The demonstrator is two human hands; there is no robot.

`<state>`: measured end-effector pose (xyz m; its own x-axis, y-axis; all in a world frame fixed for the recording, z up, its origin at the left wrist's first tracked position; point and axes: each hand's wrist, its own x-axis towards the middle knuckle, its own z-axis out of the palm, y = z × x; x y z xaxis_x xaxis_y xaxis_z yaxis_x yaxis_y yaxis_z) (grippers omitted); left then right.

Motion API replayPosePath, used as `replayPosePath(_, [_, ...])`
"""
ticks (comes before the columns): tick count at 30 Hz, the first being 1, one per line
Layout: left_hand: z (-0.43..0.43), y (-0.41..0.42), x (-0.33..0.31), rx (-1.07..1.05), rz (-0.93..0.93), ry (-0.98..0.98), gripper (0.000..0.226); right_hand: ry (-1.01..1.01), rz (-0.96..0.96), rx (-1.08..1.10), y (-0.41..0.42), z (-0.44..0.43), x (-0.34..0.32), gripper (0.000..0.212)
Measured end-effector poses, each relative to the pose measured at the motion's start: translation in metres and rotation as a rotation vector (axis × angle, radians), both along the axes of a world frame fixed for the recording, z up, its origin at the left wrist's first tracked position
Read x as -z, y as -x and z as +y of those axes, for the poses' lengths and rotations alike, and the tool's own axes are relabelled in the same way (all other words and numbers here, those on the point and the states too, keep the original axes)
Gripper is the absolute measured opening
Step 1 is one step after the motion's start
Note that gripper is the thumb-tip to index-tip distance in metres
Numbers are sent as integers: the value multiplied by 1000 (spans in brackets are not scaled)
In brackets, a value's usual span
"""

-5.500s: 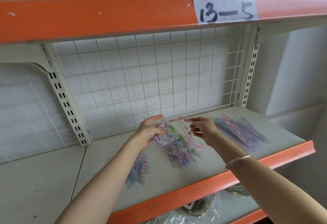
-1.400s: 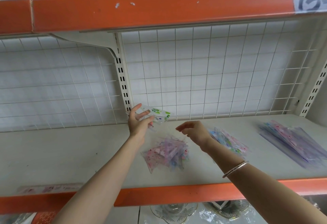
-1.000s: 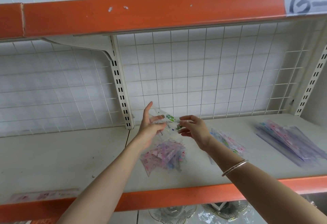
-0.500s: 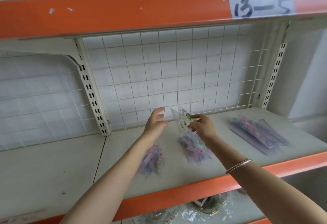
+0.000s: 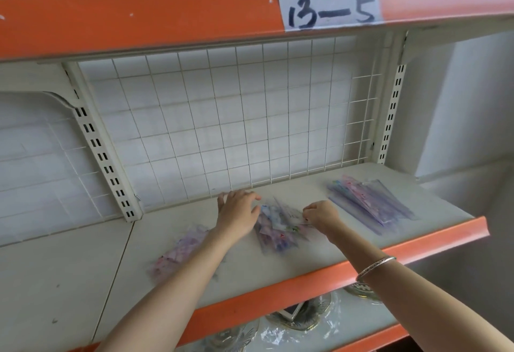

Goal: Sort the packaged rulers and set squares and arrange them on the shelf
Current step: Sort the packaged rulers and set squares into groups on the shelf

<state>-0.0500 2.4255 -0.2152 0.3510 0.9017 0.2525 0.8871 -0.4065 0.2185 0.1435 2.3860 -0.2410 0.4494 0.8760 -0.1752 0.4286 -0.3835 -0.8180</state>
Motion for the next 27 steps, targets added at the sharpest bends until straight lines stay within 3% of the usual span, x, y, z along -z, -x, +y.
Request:
replayPosePath(7, [-11,-4,2,-38,49,61,38,28,-123,-125,-2,-2,-10,29])
replayPosePath(13, [-24,21,-2,-112,-9,72,37,-16,-374,-229,20,4,-30,33])
replayPosePath(27, [-55,231,-13,-390,63,8,37,-219,-585,-592,211,14,-46,33])
